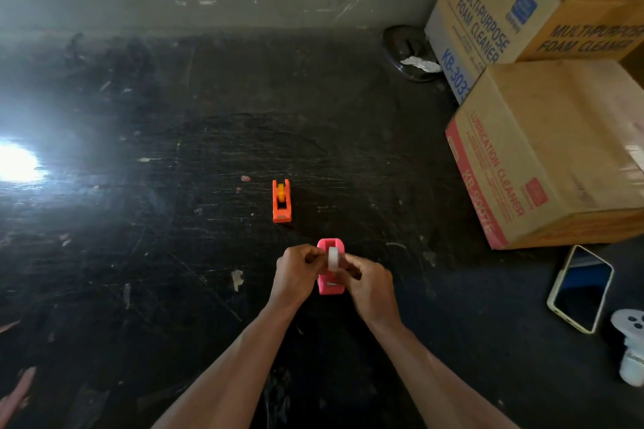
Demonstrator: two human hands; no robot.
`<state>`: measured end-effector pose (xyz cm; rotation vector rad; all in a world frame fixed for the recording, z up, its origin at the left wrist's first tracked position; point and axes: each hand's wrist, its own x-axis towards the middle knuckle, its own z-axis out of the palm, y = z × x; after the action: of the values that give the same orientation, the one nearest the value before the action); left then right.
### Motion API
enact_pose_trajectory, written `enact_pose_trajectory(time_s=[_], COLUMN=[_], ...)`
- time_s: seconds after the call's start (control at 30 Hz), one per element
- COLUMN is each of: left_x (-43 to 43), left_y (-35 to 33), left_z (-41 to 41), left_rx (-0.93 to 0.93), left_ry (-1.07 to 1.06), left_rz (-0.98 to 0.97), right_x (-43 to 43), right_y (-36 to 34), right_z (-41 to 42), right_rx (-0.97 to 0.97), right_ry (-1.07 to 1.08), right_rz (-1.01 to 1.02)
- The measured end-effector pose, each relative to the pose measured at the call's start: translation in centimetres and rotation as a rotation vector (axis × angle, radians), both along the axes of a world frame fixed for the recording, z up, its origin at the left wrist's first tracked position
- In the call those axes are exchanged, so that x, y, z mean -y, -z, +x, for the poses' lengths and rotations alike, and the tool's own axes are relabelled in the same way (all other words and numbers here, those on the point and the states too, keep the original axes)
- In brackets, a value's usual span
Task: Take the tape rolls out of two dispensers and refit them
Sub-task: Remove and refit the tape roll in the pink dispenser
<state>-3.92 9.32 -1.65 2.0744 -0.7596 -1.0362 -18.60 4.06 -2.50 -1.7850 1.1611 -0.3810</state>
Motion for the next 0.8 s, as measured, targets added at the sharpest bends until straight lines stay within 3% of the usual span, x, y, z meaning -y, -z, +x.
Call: enact_pose_trajectory(time_s=[0.8], left_x=[0.8], left_y=[1.5], left_z=[0.2], left_rx=[-0.026], left_ry=[-0.018], left_rz=[-0.018], right_x=[1.5], right_y=[1.3], right_z=[0.0], right_rx=[-0.079], right_ry=[-0.081], right_rz=[-0.039])
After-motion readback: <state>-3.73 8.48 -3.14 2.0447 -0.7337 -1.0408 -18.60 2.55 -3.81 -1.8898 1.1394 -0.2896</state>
